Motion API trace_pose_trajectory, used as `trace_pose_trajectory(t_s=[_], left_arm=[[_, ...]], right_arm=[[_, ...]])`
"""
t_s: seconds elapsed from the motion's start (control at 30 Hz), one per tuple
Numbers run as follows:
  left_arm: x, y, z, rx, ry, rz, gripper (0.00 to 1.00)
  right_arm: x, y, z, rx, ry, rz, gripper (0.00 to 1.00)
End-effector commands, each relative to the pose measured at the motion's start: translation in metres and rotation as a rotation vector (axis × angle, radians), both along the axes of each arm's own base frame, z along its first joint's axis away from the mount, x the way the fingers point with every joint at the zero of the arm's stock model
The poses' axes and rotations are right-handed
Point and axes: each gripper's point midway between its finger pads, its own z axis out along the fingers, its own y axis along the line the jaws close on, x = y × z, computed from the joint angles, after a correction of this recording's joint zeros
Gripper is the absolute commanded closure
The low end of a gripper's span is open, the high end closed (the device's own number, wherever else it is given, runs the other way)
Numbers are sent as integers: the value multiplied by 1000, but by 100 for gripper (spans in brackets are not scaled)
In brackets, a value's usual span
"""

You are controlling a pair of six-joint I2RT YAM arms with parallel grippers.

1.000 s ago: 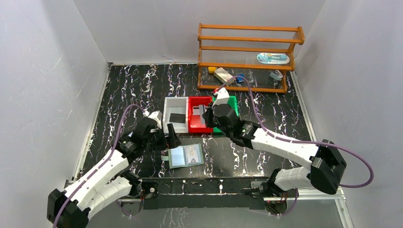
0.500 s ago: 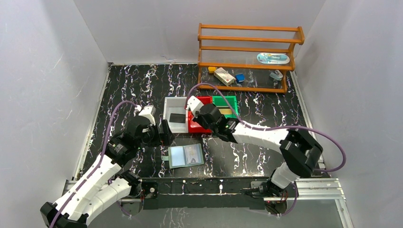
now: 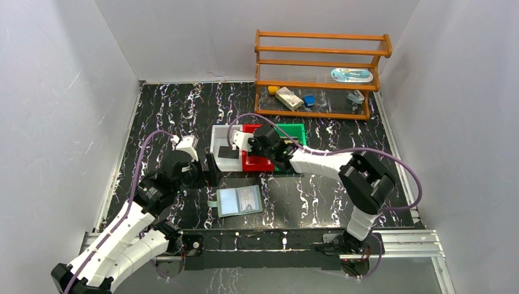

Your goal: Take the credit cards out of the card holder

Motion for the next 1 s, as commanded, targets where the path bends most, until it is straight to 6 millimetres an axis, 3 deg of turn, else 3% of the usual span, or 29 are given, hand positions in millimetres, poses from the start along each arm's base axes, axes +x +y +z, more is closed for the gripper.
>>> trace_pose_trajectory(t_s=[0.0,0.23,0.47,0.8,0.97], left_arm=[[3,6,-3,26,-6,28,2],[4,8,-3,29,-6,39,2],[5,13,0,28,-16,66,2],[7,17,0,31,-18,89,2],[7,19,-1,35,-16,93,2]], right_arm=[[29,11,11,-62,-96,70,100],[56,6,-10,-190,-148,31,100],[59,9,-22,-205,-127,61,100],[53,3,-45,-224,-54,105,88],[52,-2,-47,-245,-15,95,72]])
